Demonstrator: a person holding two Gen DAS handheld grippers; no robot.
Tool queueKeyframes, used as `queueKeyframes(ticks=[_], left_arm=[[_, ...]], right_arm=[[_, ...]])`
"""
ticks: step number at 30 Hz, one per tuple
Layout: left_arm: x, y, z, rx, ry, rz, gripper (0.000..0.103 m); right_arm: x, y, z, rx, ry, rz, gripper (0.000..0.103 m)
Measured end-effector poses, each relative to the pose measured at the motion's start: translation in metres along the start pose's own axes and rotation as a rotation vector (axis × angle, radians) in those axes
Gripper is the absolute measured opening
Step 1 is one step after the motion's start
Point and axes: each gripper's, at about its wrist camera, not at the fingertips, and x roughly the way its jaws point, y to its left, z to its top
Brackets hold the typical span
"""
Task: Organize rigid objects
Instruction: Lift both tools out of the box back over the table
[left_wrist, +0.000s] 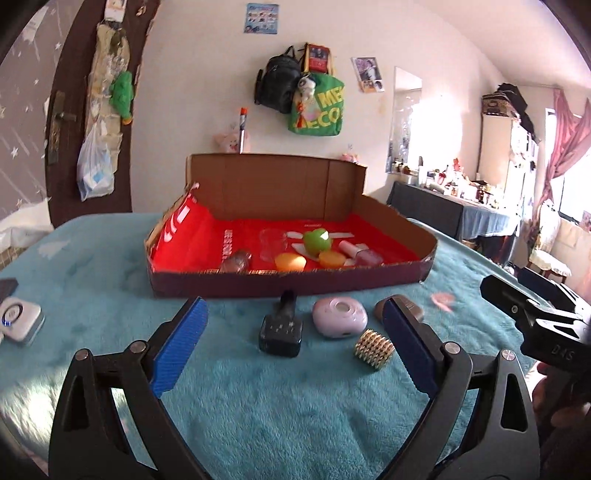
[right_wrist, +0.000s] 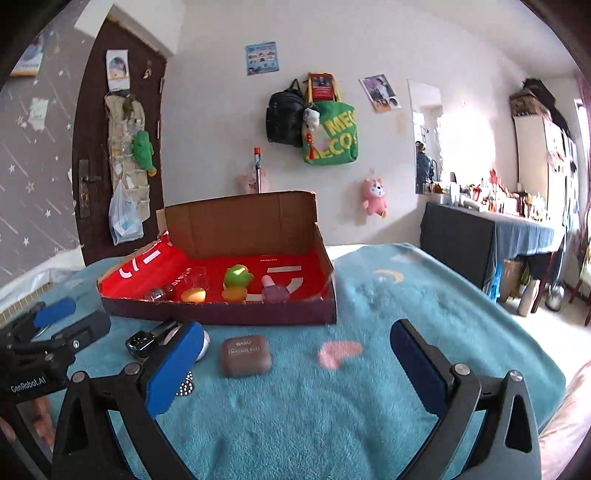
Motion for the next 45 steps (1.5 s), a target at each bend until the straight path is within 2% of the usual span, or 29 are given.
queueKeyframes(ticks=[15, 42, 45], left_arm=[[0.01, -0.002, -0.024, 0.005, 0.048, 0.038, 0.097], [0.016, 0.006, -0.026, -0.016, 0.067, 0.044, 0.097], [0.019, 0.007, -0.025, -0.026, 0.089, 0.041, 0.097]], right_arm=[[0.022, -0.005, -0.026, -0.008, 0.054, -0.028, 0.103], [0.032, -0.001, -0.037, -0.009, 0.088, -0.025, 0.103], [0.033, -0.001, -0.037, -0.01, 0.092, -0.026, 0.103]])
